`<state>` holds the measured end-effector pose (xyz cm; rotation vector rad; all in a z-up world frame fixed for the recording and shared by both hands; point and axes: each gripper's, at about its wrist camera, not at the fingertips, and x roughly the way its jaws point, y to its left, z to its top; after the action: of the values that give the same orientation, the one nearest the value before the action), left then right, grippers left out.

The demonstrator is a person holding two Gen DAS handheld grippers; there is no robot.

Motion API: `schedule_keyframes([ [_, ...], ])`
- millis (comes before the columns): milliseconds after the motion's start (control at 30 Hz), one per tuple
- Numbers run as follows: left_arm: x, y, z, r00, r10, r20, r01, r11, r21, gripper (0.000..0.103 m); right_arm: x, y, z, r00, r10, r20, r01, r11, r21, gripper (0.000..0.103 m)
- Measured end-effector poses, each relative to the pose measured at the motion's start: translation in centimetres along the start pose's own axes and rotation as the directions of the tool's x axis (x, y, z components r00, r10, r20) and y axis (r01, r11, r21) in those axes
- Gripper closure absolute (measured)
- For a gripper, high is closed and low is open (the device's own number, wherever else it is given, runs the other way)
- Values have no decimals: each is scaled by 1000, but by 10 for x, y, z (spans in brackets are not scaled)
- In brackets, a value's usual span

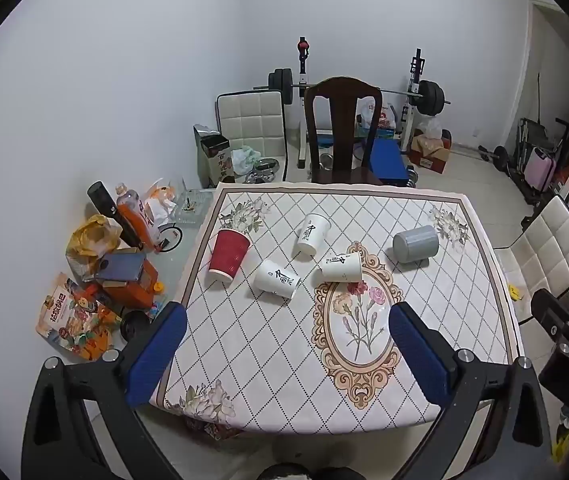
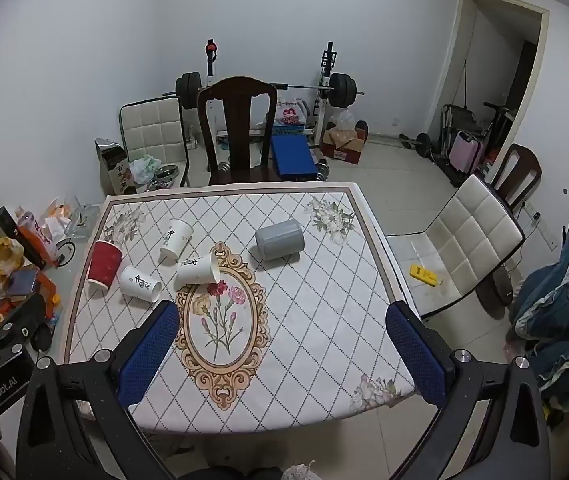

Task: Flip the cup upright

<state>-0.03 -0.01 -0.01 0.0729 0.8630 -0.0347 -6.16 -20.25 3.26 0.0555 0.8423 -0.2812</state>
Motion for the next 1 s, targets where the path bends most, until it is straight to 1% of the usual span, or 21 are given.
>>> schedule_keyframes([
  [67,1,0,1,1000,11,-17,-11,1000,-1,0,1,0,0,1000,6,-4,-6,1000,1,0],
  [100,1,0,0,1000,3,-8,-3,1000,0,0,0,-1,0,1000,5,6,-5,1000,4,0],
  [267,2,-3,2,1000,7,-9,-6,1000,9,0,1,-1,-1,1000,5,2,-5,1000,5,0],
  [300,2,-6,9,1000,-5,-8,5,1000,2,0,0,-1,-1,1000,3,3,-3,1000,5,0],
  [433,4,-8,15,1000,-11,-4,11,1000,1,0,1,-2,-1,1000,2,2,-2,1000,6,0],
  [467,-4,-8,13,1000,-13,1,13,1000,2,0,1,-2,-1,1000,1,3,-1,1000,7,0],
  [567,-6,-10,8,1000,-16,11,16,1000,4,0,0,-1,2,1000,0,3,0,1000,5,0],
  [867,-7,-10,10,1000,-14,11,14,1000,6,0,0,-2,3,1000,4,2,-4,1000,7,0],
  [900,-7,-11,10,1000,-13,11,13,1000,5,0,0,-8,5,1000,4,2,-4,1000,7,0],
  [1000,-8,-11,9,1000,-11,13,11,1000,5,0,-2,-9,5,1000,4,2,-4,1000,7,0],
])
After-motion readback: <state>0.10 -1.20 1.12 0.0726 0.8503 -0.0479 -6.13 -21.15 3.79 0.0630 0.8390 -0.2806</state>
